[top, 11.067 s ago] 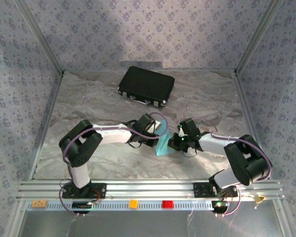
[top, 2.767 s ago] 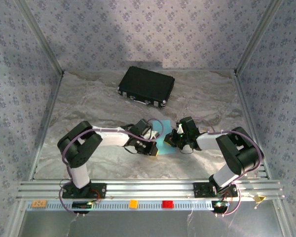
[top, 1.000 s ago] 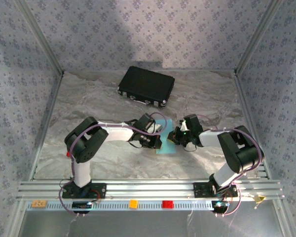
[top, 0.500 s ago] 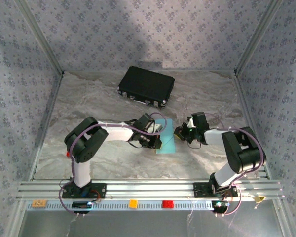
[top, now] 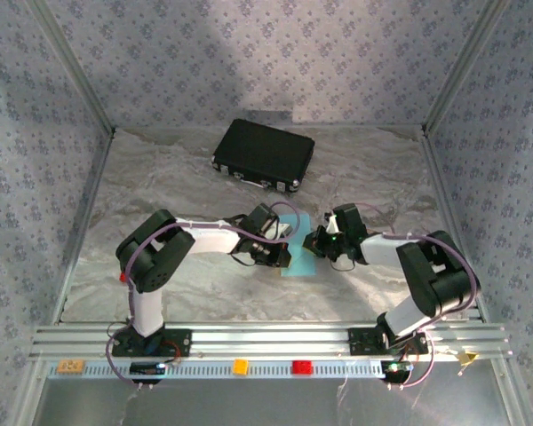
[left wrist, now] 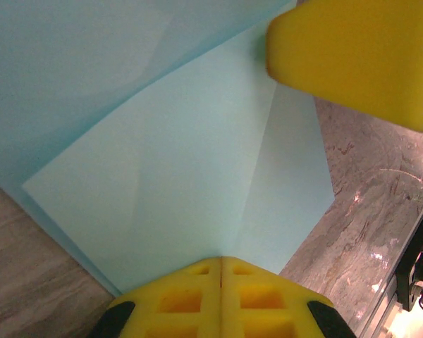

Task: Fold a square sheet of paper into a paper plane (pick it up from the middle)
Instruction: Fold the triangle a second time at the center of the table.

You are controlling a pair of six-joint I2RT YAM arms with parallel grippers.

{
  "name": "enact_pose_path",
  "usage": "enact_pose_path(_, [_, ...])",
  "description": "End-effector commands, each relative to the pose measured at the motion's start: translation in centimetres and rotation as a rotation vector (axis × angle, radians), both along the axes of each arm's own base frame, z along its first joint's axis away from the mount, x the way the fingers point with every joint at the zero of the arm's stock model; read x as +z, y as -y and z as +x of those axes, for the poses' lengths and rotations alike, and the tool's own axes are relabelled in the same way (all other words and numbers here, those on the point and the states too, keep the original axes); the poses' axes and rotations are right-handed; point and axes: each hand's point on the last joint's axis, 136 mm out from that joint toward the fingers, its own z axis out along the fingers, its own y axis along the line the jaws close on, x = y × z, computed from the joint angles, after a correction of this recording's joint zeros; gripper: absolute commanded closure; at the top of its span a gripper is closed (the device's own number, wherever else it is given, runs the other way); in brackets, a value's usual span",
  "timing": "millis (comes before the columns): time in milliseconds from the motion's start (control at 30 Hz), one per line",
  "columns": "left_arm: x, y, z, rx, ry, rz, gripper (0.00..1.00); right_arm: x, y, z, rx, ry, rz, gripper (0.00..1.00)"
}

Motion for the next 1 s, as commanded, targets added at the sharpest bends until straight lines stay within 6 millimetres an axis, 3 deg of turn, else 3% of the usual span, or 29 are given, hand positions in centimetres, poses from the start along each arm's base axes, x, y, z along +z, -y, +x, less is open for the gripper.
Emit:
enact_pose_path(0, [-1.6, -1.7, -1.0, -0.004, -0.049, 0.086, 1.0, -2.1, 1.1, -0.8, -0.013, -0.05, -0.045, 0.95])
enact_pose_path(133, [-0.1, -0.9, -0.5, -0.006, -0.036, 0.05, 1.0, -3.4, 1.7, -1.5, -0.026, -0.091, -0.07, 0.96])
enact_pose_path(400, [3.2, 1.8, 1.0, -0.013, -0.003, -0.047, 1.0, -3.6, 1.9, -1.7, -0.032, -0.096, -0.077, 0.96])
enact_pose_path(667, [1.0, 3.4, 1.1, -0.037, -0.063, -0.028, 1.0, -3.8, 1.8, -1.7, -0.033, -0.103, -0.077, 0.96])
enact_pose_path(967, [-1.5, 0.7, -0.6, -0.048, -0.076, 0.076, 1.0, -3.9, 2.1, -1.7, -0.039, -0.107, -0.084, 0.96])
